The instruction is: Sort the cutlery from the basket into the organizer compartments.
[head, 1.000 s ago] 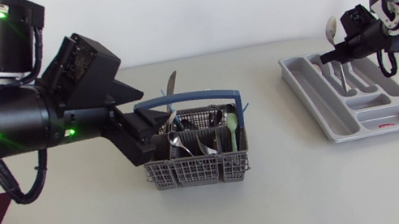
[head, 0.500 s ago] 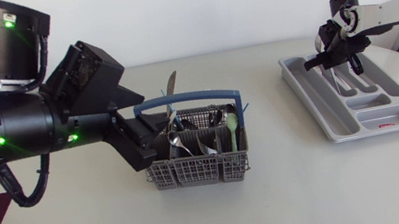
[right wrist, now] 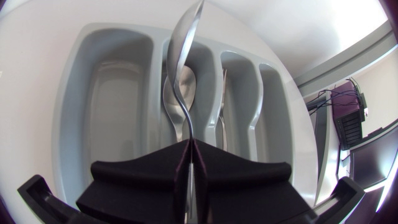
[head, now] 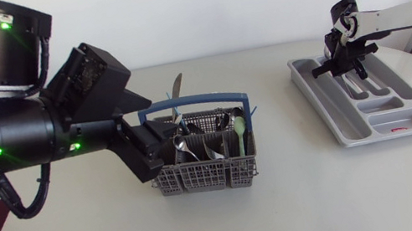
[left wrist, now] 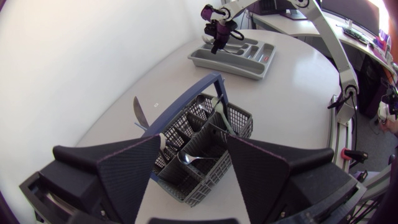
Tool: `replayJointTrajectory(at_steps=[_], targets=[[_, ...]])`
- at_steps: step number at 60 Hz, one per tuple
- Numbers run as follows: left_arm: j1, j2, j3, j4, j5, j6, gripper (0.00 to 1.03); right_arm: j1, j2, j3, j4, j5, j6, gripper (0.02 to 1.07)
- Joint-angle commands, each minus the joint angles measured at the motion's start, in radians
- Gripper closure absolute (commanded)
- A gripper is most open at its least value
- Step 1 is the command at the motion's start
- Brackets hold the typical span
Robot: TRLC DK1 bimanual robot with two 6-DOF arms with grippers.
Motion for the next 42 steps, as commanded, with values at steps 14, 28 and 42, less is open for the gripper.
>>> replayJointTrajectory(at_steps=[14,28,42], targets=[[-0.018,-0.016,-0.018,-0.016,-0.017,0.015,0.30,0.001,0.077,0.043,-0.019,0.025,0.028,0.79],[-0.040,-0.016,-0.029,-0.014,-0.038,0.023,0.30,-0.003,-0.015,-0.026,-0.004,-0.014,0.034,0.51],[-0.072,-0.004,-0.065,0.024,-0.041,0.042,0.30,-0.003,-0.262,-0.271,0.097,-0.069,0.007,0.43]])
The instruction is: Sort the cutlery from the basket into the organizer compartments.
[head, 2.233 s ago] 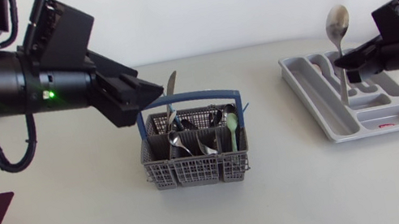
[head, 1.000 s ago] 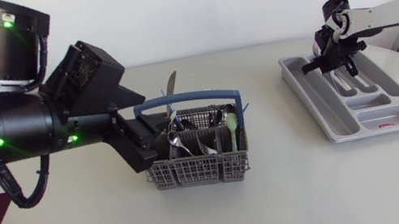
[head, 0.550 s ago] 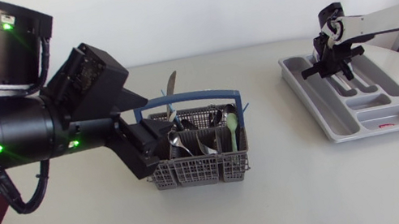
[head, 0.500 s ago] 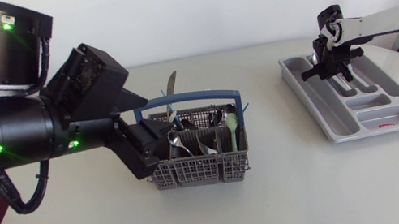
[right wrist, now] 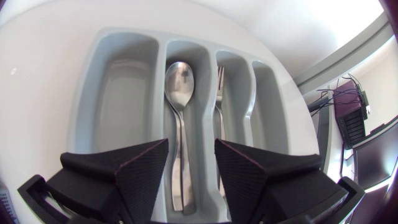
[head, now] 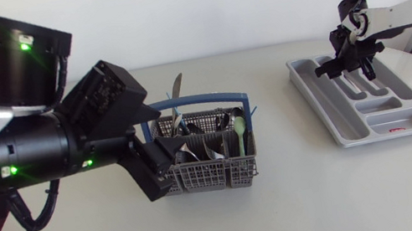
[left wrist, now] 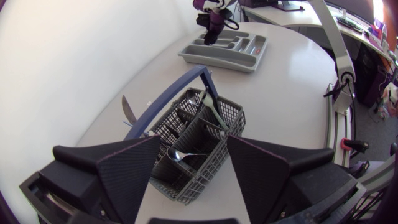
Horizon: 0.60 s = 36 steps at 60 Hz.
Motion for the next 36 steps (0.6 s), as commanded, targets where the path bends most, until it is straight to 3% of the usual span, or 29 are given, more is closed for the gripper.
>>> replayJointTrajectory(at_steps=[1,18,27,36], targets=[[-0.013,0.004,-0.029,0.019,-0.008,0.023,0.30,0.002,-0.135,-0.113,0.036,-0.014,0.002,0.43],[-0.077,0.107,0.037,-0.006,-0.035,-0.014,0.30,0.036,-0.501,-0.502,0.127,-0.131,-0.049,0.43],[-0.072,0.159,0.110,-0.047,-0.036,-0.031,0.30,0.079,-0.705,-0.702,0.159,-0.226,-0.090,0.40],[-0.068,0.215,0.170,-0.080,-0.036,-0.091,0.30,0.134,-0.857,-0.829,0.165,-0.238,-0.104,0.40]])
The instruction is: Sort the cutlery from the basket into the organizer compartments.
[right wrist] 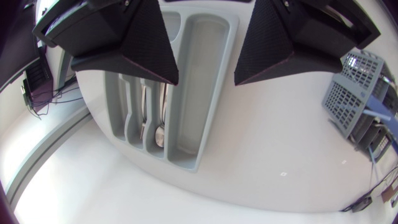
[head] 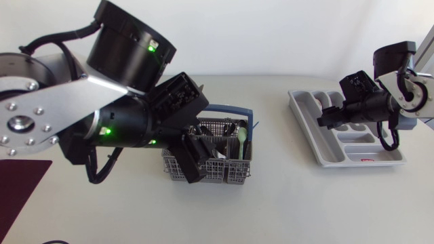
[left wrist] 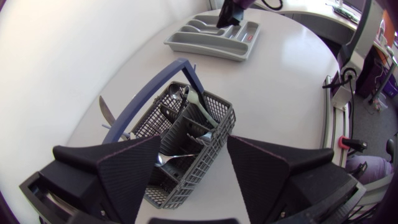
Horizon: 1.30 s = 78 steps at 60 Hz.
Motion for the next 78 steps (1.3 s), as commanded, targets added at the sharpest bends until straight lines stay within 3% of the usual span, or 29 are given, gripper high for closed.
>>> replayJointTrajectory(at_steps=[1,13,19,27,31,36,46,51,68,78], targets=[[0.003,0.053,0.066,-0.025,-0.006,-0.061,0.30,0.030,-0.083,-0.071,0.016,-0.009,-0.020,0.40],[-0.008,0.108,0.185,-0.114,-0.003,-0.162,0.30,0.070,-0.180,-0.137,-0.007,-0.009,-0.021,0.40],[0.023,0.119,0.225,-0.154,0.074,-0.193,0.30,0.072,-0.201,-0.163,-0.007,-0.011,-0.027,0.40],[0.030,0.130,0.234,-0.167,0.085,-0.206,0.30,0.079,-0.221,-0.194,-0.002,-0.013,-0.032,0.40],[0.023,0.140,0.230,-0.167,0.011,-0.205,0.30,0.079,-0.224,-0.200,0.001,-0.013,-0.035,0.40],[-0.031,0.145,0.202,-0.156,-0.149,-0.205,0.29,0.081,-0.226,-0.204,0.001,-0.013,-0.038,0.40],[-0.031,0.125,0.172,-0.087,-0.202,-0.219,0.30,0.092,-0.235,-0.214,0.003,-0.011,-0.040,0.40],[-0.010,0.159,0.237,-0.183,-0.142,-0.265,0.29,0.096,-0.247,-0.220,0.001,-0.011,-0.043,0.40],[0.024,0.216,0.268,-0.210,-0.113,-0.282,0.34,0.110,-0.288,-0.233,-0.022,-0.013,-0.043,0.40],[0.053,0.246,0.290,-0.251,-0.014,-0.286,0.34,0.185,-0.338,-0.250,-0.062,-0.003,-0.026,0.40]])
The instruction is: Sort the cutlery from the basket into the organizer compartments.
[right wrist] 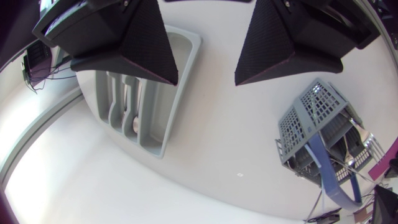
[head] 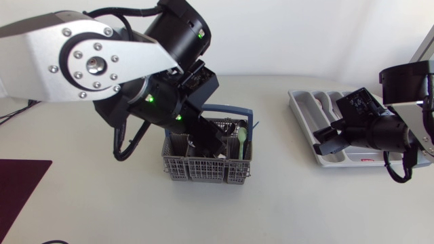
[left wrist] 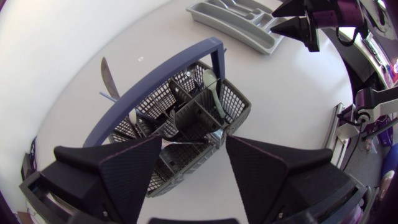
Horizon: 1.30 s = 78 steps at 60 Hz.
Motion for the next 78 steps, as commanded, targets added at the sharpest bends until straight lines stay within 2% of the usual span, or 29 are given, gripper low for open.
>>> replayJointTrajectory(at_steps=[1,7,11,13,15,16,17,25,28,33,36,44,60,64,78], targets=[[0.015,0.036,0.054,-0.022,0.022,-0.040,0.34,0.038,-0.028,-0.031,-0.026,0.007,0.006,0.40],[-0.008,0.056,0.083,-0.056,-0.006,-0.072,0.33,0.093,-0.048,-0.039,-0.044,0.036,0.019,0.40],[-0.014,0.107,0.168,-0.166,-0.010,-0.104,0.28,0.115,-0.059,-0.041,-0.053,0.045,0.027,0.40],[0.003,0.133,0.211,-0.229,0.085,-0.101,0.22,0.122,-0.063,-0.041,-0.058,0.050,0.030,0.40],[0.046,0.142,0.226,-0.240,0.266,-0.096,0.17,0.128,-0.063,-0.042,-0.061,0.053,0.033,0.40],[0.061,0.145,0.231,-0.240,0.329,-0.095,0.16,0.130,-0.065,-0.042,-0.062,0.053,0.035,0.40],[0.070,0.151,0.238,-0.243,0.339,-0.093,0.16,0.133,-0.065,-0.044,-0.064,0.053,0.038,0.40],[0.069,0.155,0.238,-0.248,0.332,-0.078,0.16,0.155,-0.073,-0.064,-0.064,0.059,0.044,0.40],[0.057,0.159,0.237,-0.248,0.287,-0.081,0.16,0.159,-0.074,-0.067,-0.064,0.065,0.044,0.40],[-0.002,0.165,0.225,-0.235,0.137,-0.081,0.16,0.159,-0.079,-0.067,-0.064,0.065,0.042,0.40],[-0.017,0.173,0.226,-0.235,0.085,-0.083,0.16,0.159,-0.083,-0.067,-0.065,0.065,0.042,0.40],[-0.006,0.188,0.231,-0.223,0.086,-0.103,0.20,0.162,-0.087,-0.071,-0.065,0.066,0.044,0.40],[0.027,0.191,0.195,-0.226,0.086,-0.081,0.22,0.179,-0.105,-0.084,-0.068,0.071,0.044,0.40],[0.026,0.191,0.192,-0.225,0.086,-0.080,0.28,0.179,-0.105,-0.085,-0.068,0.073,0.044,0.40],[0.011,0.191,0.189,-0.238,0.054,-0.098,0.28,0.187,-0.108,-0.096,-0.067,0.073,0.050,0.40]])
